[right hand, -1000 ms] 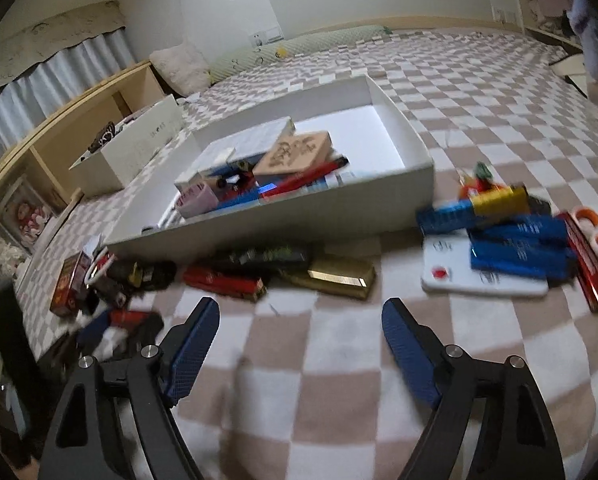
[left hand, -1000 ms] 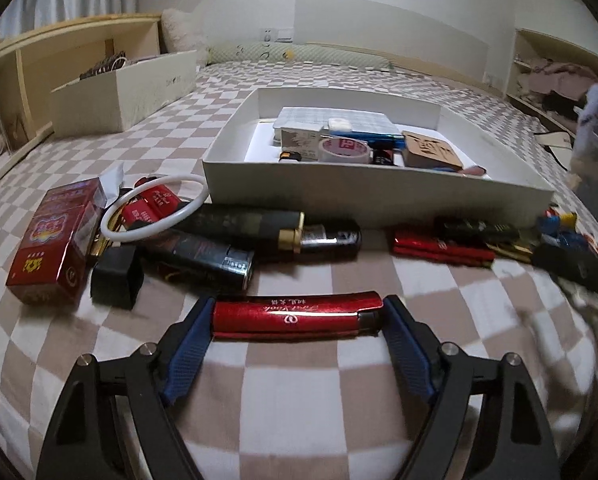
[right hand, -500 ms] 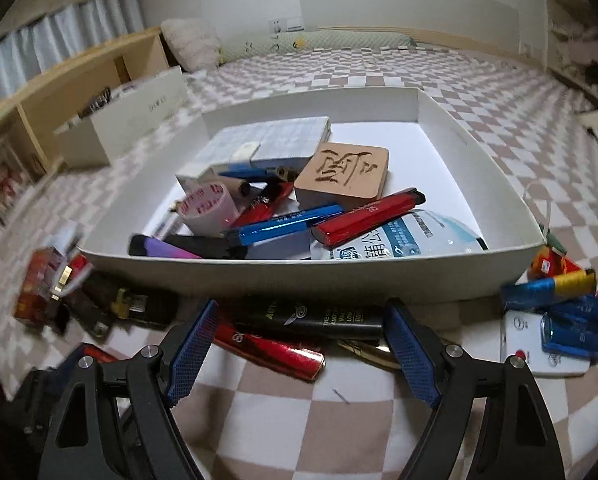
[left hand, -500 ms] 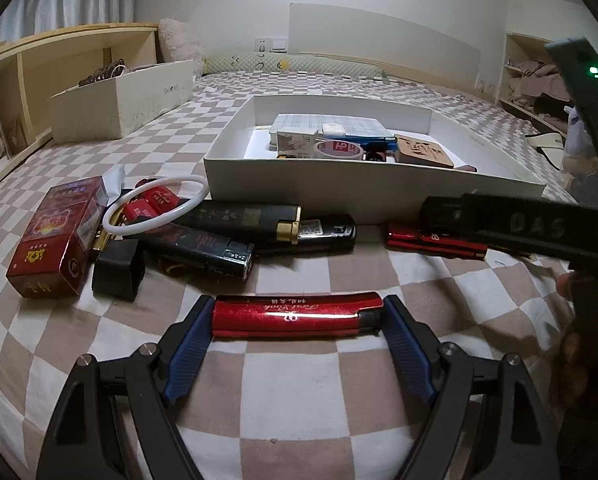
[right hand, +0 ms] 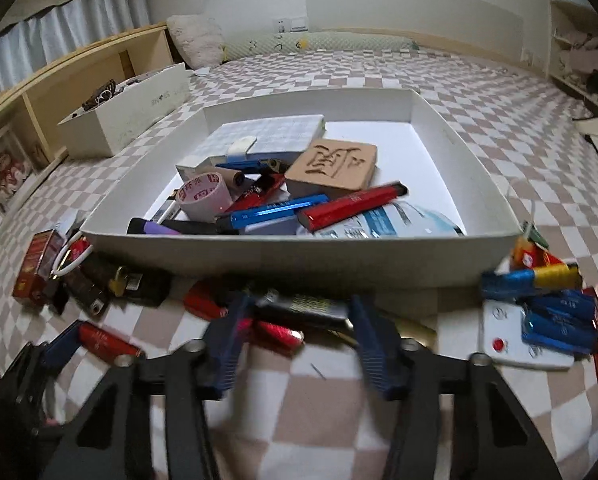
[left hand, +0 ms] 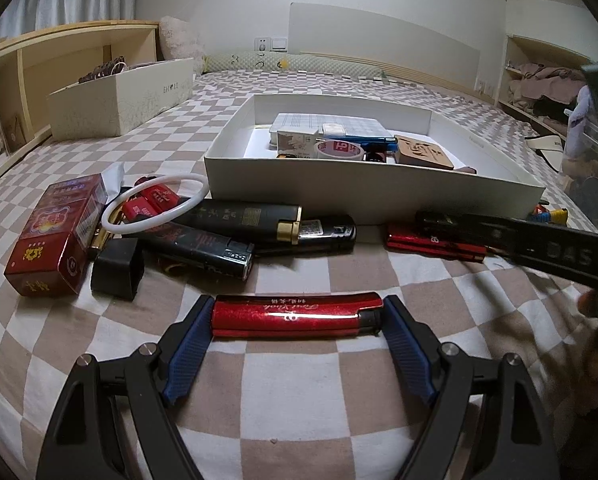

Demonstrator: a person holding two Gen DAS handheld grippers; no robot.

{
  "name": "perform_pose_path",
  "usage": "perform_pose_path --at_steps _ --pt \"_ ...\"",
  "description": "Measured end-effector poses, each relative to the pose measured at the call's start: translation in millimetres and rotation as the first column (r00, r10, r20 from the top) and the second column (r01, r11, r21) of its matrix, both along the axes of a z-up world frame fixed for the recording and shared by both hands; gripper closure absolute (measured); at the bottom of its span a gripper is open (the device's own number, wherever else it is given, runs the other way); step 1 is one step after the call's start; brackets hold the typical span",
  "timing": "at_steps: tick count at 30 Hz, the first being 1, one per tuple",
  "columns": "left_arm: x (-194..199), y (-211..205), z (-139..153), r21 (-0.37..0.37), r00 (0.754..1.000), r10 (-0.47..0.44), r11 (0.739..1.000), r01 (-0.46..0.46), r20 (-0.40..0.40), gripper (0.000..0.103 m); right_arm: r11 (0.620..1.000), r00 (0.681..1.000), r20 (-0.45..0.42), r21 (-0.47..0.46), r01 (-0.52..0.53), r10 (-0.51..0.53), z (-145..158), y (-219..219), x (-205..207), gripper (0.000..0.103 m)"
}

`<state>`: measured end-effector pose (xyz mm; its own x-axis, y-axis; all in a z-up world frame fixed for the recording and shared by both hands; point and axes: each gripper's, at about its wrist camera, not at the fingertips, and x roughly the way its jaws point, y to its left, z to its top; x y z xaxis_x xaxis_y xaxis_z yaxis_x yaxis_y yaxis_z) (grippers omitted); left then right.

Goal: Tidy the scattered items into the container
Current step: 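Grasp the black AUTO lighter with the right gripper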

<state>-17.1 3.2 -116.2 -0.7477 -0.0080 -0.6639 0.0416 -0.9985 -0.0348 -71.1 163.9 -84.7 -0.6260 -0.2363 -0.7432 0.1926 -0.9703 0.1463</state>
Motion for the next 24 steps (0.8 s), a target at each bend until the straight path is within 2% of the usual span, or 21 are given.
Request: perform_pose_path --at_steps 4,5,6,7,13,17,19,20,21,24 --pt "-0.1 -0.4 0.2 0.000 1.000 0.000 1.000 0.000 0.001 0.020 0.999 1.000 -0.003 -0.040 0.009 -0.009 0.9 5.8 3.9 0.055" --pt "0.0 -0.4 0.2 -0.001 1.000 0.000 1.000 0.000 0.001 0.020 0.999 1.000 -0.005 -0.038 0.015 -0.015 1.2 4.7 4.0 0.037" --pt "-0.1 -0.4 0.2 -0.001 1.000 0.000 1.000 0.000 0.001 0.020 0.999 1.000 -0.007 -0.029 0.020 -0.020 1.5 2.9 4.0 0.006" --pt "-0.2 -0.5 0.2 -0.001 1.000 0.000 1.000 0.000 0.001 0.020 1.000 1.000 -0.016 -0.020 0.022 -0.022 2.6 -0.1 4.4 0.000" --pt "0.0 -0.9 0.5 0.000 1.000 0.000 1.000 0.000 0.000 0.020 1.000 1.000 -0.002 0.015 0.024 -0.024 7.4 -19.8 -8.3 0.000" --pt "0.1 -0.8 0.4 -0.001 1.000 0.000 1.000 0.000 -0.001 0.020 0.999 0.999 0.036 0.037 0.038 -0.039 -2.5 -29.0 -20.1 0.000" --pt "0.0 -0.8 0.8 0.001 1.000 0.000 1.000 0.000 -0.002 0.020 0.997 0.998 0.024 0.060 0.049 -0.051 -5.8 -30.4 -21.0 0.005" --pt "-0.2 -0.8 0.9 0.002 1.000 0.000 1.000 0.000 -0.002 0.020 0.996 0.998 0.017 0.073 0.054 -0.056 -6.1 -30.0 -20.7 0.016" --pt "-0.1 -0.7 0.7 0.001 1.000 0.000 1.000 0.000 -0.002 0.020 0.995 0.998 0.013 0.075 0.060 -0.061 -5.9 -28.2 -20.3 0.022" --pt "-0.1 -0.8 0.6 -0.003 1.000 0.000 1.000 0.000 -0.003 0.020 0.997 0.999 0.014 0.064 0.030 -0.031 -5.8 -23.3 -19.1 0.022"
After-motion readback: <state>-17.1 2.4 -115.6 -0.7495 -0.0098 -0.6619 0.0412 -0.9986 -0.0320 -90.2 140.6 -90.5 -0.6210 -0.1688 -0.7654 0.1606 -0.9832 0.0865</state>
